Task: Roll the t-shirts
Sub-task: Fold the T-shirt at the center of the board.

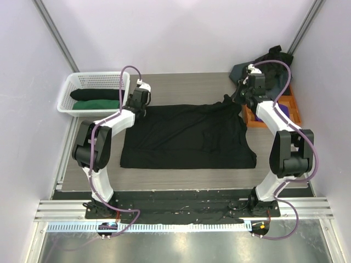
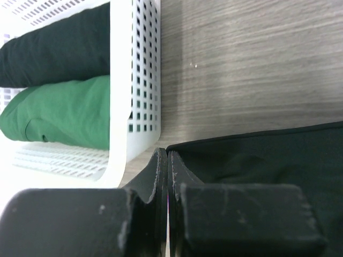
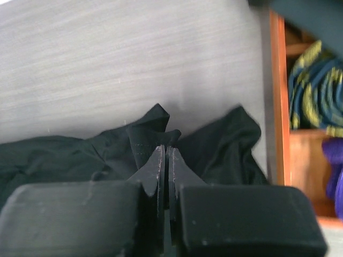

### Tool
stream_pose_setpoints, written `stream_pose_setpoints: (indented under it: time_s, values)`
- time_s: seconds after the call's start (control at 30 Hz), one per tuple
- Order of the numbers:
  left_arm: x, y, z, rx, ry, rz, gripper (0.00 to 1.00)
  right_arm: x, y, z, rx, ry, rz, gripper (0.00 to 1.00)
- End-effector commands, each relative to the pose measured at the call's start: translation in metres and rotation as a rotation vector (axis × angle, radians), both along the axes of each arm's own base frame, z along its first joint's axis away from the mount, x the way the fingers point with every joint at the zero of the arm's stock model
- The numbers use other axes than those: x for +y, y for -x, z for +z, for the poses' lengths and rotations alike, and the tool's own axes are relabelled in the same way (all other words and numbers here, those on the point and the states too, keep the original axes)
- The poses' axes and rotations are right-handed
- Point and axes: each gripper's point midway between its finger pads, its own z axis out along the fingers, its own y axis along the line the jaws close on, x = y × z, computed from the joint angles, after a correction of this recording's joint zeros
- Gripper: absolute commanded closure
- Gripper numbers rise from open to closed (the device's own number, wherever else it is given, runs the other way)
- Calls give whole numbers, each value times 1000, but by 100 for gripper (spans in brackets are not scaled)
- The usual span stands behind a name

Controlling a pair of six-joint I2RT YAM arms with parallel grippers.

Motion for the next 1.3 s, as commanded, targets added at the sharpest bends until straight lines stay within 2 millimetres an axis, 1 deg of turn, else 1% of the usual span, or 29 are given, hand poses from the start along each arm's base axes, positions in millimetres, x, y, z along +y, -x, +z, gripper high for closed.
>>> stream_pose_setpoints:
  time_s: [0.0,0.03,0.07,0.1,0.13,0.17,0.23,0.27,0.33,0.37,0.4,0.5,0.63,0.73,0.8,0.83,0.93,0.97,1.0,1.07,1.1,1.13,1.17,1.2,1.27]
  values:
    - [-2,-1,37,-129,35,26,100,-1,15,28,-71,-32,-32,98]
    - [-1,1,37,-130,28,35,100,1,21,21,-53,-39,-30,98]
    - [-3,2,37,-130,27,32,100,1,25,28,-68,-43,-29,98]
    - [-3,5,36,-132,29,33,100,2,28,27,-67,-45,-35,98]
    - [-3,8,34,-130,25,36,100,1,35,20,-52,-43,-42,98]
    - [-4,9,36,-136,26,34,100,0,39,26,-65,-44,-47,98]
    - [-3,15,35,-144,27,33,100,-2,47,22,-57,-41,-60,98]
    - [-5,16,34,-145,32,27,100,-3,50,25,-63,-39,-64,98]
    - [-8,19,37,-155,35,13,100,-4,56,23,-53,-35,-64,98]
    - [-7,21,38,-157,30,17,100,-4,59,28,-65,-37,-66,98]
    - [-8,22,41,-166,29,18,100,-4,61,26,-59,-38,-67,98]
    - [-2,28,42,-176,17,38,100,-4,68,31,-68,-50,-70,97]
    - [4,36,50,-197,9,52,100,-5,76,37,-80,-54,-77,97]
    - [11,41,51,-199,-21,79,100,-6,83,39,-86,-51,-84,97]
    - [13,44,50,-200,-27,81,100,-9,88,34,-78,-46,-93,97]
    - [13,45,50,-202,-25,82,100,-8,91,38,-90,-47,-94,97]
    - [13,49,51,-209,-14,77,100,-10,98,32,-80,-55,-106,97]
    - [12,51,52,-213,-5,74,100,-9,101,34,-87,-59,-106,97]
    - [12,53,48,-204,-3,70,100,-9,104,28,-76,-66,-109,96]
    - [7,55,45,-196,8,46,100,-9,110,27,-78,-71,-110,96]
    - [7,58,43,-195,14,51,100,-9,116,18,-61,-76,-119,97]
    - [7,60,43,-199,19,54,100,-10,118,18,-67,-77,-123,96]
    - [6,62,41,-197,23,53,100,-10,121,23,-94,-85,-126,96]
    - [4,64,42,-200,29,48,100,-10,127,15,-78,-90,-130,97]
    - [2,70,36,-188,41,47,100,-10,133,13,-86,-104,-137,96]
